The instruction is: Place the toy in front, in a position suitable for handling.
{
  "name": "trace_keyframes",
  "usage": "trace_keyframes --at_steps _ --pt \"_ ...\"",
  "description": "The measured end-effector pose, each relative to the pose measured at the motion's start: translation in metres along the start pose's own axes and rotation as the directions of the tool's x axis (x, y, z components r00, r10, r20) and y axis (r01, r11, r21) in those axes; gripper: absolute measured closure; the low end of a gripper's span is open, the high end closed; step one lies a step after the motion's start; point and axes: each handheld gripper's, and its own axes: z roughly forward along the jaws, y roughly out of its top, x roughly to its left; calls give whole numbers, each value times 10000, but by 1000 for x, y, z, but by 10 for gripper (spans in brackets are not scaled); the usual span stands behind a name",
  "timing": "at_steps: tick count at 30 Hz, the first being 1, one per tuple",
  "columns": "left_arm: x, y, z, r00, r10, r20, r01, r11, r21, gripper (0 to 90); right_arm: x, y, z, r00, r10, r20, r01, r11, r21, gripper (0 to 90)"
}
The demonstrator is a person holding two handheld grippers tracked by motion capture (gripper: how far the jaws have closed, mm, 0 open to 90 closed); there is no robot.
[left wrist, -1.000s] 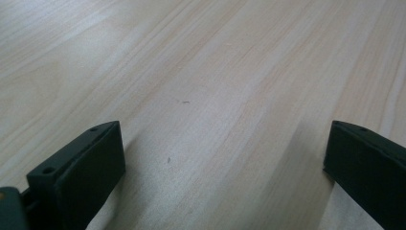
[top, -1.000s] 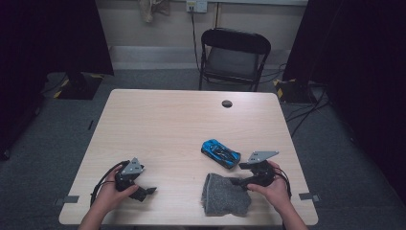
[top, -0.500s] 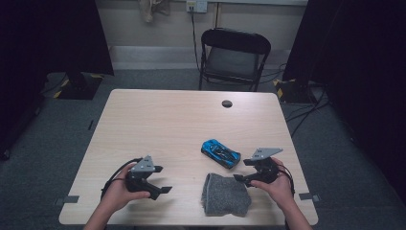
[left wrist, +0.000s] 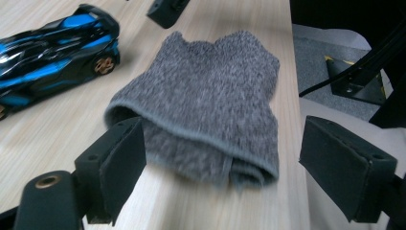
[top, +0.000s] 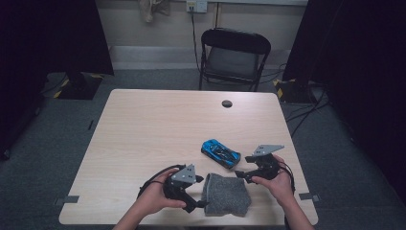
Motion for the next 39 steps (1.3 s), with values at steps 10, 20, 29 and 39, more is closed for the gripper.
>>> trace_keyframes --at_steps 10,20,29,39 --pt "0 15 36 9994 267 238 -266 9996 -25 166 -3 8 -1 10000 -12 62 12 10000 -3 217" --pt "8 1 61 10000 50 -6 -49 9998 217 310 -7 9 1 9999 150 -25 -151 9999 -75 217" --pt "12 -5 65 9993 311 222 -318 9990 315 404 -8 11 1 10000 68 2 -68 10000 -57 213" --pt "11 -5 62 9994 -52 335 36 9988 498 689 -11 13 0 9999 161 63 -160 9997 -160 205"
